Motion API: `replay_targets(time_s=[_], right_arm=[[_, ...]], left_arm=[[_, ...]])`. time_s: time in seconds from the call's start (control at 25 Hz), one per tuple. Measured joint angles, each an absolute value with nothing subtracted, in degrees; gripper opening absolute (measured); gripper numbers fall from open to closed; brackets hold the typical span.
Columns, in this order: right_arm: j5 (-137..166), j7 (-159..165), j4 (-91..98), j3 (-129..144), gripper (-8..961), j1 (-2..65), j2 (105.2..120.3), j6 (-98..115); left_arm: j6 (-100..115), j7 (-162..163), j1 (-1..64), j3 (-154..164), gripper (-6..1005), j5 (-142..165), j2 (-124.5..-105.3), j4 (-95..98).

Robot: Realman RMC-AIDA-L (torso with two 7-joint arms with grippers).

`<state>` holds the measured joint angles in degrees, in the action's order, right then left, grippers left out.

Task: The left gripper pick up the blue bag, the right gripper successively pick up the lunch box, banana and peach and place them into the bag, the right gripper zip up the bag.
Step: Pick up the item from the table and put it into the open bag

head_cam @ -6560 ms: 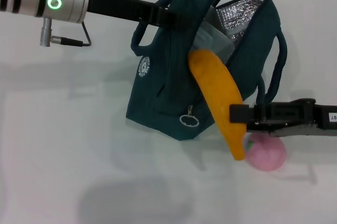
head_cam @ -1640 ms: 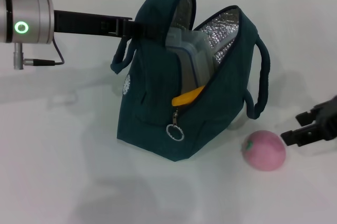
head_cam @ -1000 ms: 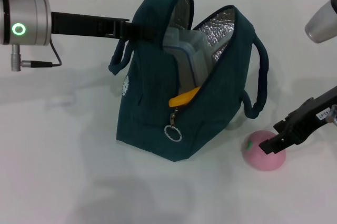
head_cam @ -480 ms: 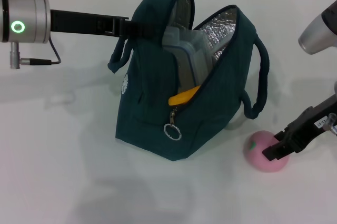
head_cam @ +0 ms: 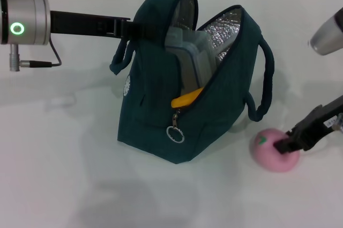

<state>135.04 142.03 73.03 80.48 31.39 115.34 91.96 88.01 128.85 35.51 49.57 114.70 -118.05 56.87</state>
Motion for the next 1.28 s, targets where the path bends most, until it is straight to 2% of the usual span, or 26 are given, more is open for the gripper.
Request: replay_targets(time_s=[0.36,0.76,0.96,1.08,1.28], right_arm=[[126.46,131.98,71.47,64.06,204,27.2,115.18,92.86],[108.93,118.71,61.03,35.11,121,26.06,113.09,103.53],[98.8,114.27,57.42,31.16,87,25.92,111.87,105.29],[96.16,112.43,57.08,31.26,44,26.79,112.27,104.72],[93.07,107.06,56.32,31.51,38,30.03,114.93,103.0]], left_arm=[[88.09,128.94,35.51,49.57,114,114.52,-118.25,56.86],[88.49,129.28,35.67,49.64,115,114.51,-118.55,57.01],[88.52,129.83,36.16,50.01,116,114.36,-118.99,57.39],[88.55,130.17,36.79,50.06,117,114.15,-119.1,57.49],[88.6,130.67,37.64,50.19,117,114.11,-119.23,57.49]])
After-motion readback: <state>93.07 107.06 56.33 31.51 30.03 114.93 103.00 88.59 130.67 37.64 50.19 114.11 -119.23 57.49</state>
